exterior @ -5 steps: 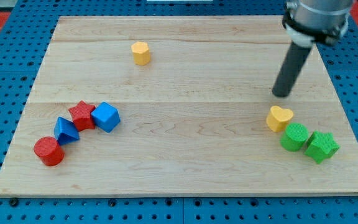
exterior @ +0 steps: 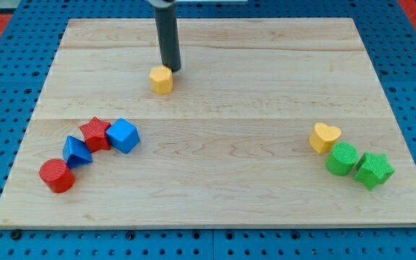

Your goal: Move the yellow hexagon closer to the yellow heart

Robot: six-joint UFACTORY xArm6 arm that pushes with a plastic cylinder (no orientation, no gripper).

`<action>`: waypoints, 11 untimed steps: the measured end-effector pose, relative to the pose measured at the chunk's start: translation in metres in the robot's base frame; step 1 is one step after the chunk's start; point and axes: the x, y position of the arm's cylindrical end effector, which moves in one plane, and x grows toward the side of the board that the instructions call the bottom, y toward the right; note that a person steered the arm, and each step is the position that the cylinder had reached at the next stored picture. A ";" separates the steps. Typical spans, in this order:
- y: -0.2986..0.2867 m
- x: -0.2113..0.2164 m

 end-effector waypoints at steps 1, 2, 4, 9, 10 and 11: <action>-0.008 0.002; -0.030 -0.042; -0.053 0.017; 0.172 0.182; 0.169 0.182; 0.163 0.182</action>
